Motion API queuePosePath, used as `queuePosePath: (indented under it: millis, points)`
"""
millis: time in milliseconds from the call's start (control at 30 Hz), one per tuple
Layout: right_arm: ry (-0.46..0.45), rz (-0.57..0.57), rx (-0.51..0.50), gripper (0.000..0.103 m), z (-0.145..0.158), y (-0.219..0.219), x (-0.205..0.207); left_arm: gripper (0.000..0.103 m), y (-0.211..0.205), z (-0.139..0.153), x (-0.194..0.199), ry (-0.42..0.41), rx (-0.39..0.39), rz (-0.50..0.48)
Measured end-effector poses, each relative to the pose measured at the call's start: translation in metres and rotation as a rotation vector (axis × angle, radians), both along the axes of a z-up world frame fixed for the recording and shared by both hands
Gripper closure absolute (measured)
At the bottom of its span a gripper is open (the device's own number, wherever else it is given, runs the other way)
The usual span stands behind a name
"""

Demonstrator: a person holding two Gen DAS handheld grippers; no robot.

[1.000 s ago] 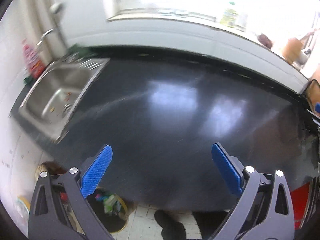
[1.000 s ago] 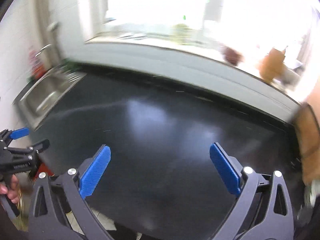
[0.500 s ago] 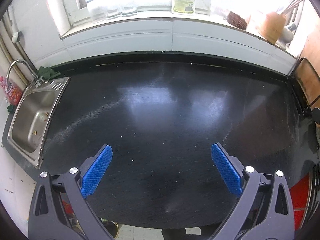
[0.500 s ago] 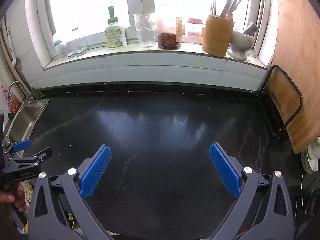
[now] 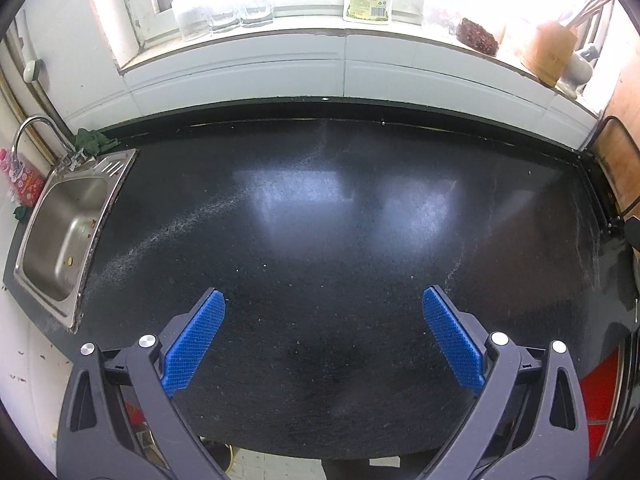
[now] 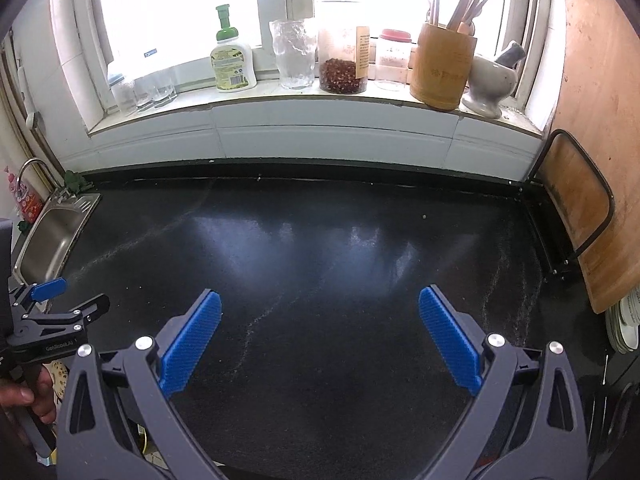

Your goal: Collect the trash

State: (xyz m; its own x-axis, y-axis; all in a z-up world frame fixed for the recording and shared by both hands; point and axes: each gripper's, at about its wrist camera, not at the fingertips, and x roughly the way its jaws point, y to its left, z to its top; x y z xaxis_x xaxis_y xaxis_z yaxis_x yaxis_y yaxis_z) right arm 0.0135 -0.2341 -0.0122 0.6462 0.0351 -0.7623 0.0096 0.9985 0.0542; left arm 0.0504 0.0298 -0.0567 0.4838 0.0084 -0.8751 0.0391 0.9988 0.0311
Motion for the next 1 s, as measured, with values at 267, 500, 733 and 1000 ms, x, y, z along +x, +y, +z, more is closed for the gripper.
queuePosePath:
  millis: [267,500,733,1000]
  points:
    - [0.006,0.008,-0.001,0.007,-0.0017,0.0013,0.0002,0.007,0.0046,0.0014,-0.0029,0.000,0.000,0.004]
    - [0.010,0.008,0.003,0.007,-0.0029,0.0027,-0.0004,0.007,0.0067,0.0012,-0.0043,0.001,0.000,0.003]
    - [0.014,0.010,0.007,0.007,-0.0032,0.0025,0.0007,0.007,0.0078,0.0008,-0.0050,0.002,0.000,0.003]
    - [0.015,0.008,0.010,0.007,-0.0032,0.0033,-0.0005,0.007,0.0086,-0.0008,-0.0062,0.006,-0.001,0.010]
